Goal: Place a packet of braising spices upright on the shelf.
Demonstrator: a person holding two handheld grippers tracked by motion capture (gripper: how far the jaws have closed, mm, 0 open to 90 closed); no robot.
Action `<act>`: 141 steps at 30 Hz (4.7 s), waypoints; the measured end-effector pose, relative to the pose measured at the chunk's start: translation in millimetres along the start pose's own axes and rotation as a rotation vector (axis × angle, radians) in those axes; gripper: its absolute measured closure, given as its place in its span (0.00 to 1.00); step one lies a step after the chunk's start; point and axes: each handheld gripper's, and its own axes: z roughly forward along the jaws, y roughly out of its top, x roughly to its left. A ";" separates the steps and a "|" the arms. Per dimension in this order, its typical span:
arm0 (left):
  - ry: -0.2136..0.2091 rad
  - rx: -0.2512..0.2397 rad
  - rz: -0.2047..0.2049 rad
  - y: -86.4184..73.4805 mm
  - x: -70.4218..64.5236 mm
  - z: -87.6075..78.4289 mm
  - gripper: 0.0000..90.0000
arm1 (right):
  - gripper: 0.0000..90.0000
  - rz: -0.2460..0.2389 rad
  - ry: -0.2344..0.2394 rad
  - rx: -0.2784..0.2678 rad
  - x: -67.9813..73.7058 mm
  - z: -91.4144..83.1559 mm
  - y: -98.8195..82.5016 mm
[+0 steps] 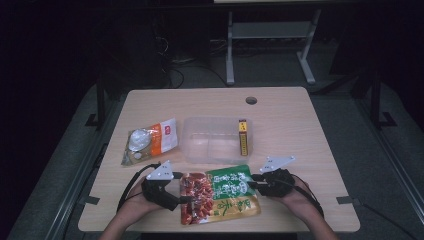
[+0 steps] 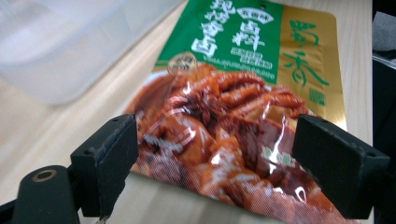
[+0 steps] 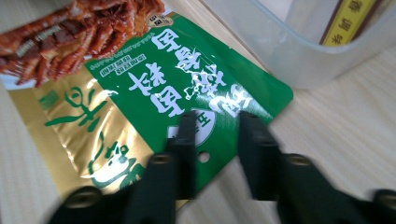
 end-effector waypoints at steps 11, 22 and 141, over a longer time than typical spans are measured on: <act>-0.049 0.098 0.103 22.8 20.6 31.2 0.14 | 0.34 0.066 -0.073 -0.037 -5.4 -13.9 -16.0; -0.114 0.126 0.085 17.2 35.6 57.8 0.14 | 0.30 0.033 -0.075 -0.063 -4.4 -15.8 -12.7; 0.042 -0.399 -0.107 27.7 30.5 -53.9 1.00 | 0.75 0.104 0.348 -0.355 15.2 32.3 57.1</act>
